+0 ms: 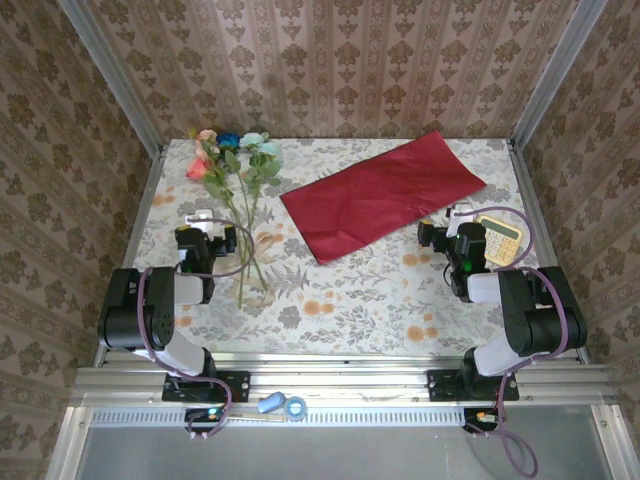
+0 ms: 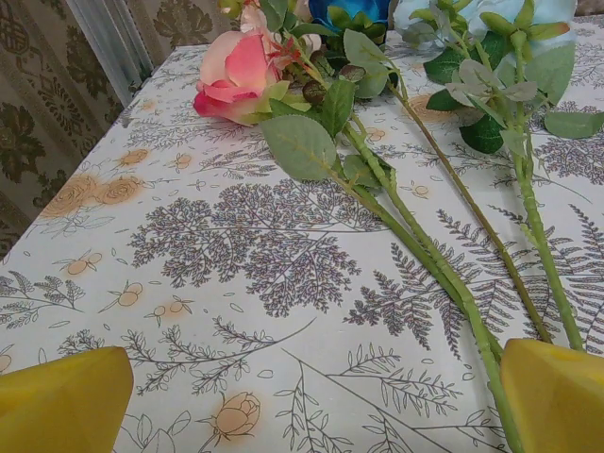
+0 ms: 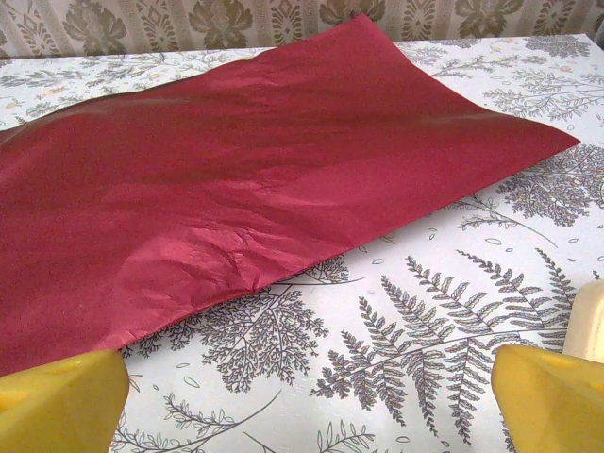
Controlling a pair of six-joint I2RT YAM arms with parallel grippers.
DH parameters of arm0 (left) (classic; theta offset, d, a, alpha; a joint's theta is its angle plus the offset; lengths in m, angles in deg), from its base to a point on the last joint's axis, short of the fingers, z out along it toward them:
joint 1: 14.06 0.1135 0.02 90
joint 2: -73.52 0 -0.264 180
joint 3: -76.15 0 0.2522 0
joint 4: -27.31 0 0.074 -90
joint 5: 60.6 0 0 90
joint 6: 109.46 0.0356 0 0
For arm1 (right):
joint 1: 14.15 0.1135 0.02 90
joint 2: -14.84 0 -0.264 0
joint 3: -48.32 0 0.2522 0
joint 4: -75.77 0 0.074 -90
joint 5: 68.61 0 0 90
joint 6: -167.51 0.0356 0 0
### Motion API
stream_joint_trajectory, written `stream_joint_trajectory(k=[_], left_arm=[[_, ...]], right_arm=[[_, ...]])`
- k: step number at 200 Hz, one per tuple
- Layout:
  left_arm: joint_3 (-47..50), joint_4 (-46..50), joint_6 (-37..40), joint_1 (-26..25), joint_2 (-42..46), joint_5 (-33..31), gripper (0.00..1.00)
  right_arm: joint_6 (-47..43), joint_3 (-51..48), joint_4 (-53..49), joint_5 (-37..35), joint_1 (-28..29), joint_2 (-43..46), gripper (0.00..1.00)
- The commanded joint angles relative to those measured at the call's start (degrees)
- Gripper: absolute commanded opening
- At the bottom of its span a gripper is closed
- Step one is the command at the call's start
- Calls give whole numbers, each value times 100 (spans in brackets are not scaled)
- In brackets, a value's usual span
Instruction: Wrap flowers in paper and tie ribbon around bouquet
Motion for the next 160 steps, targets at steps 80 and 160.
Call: stream_joint_trajectory(k=[80, 160], left_arm=[[-65, -11, 127, -4, 33, -56, 100], [-699, 2496, -467, -1360, 2715, -2756, 100]], right_arm=[[-94, 79, 88, -153, 19, -67, 100], [1027, 1366, -3352, -2046, 721, 2516, 100]])
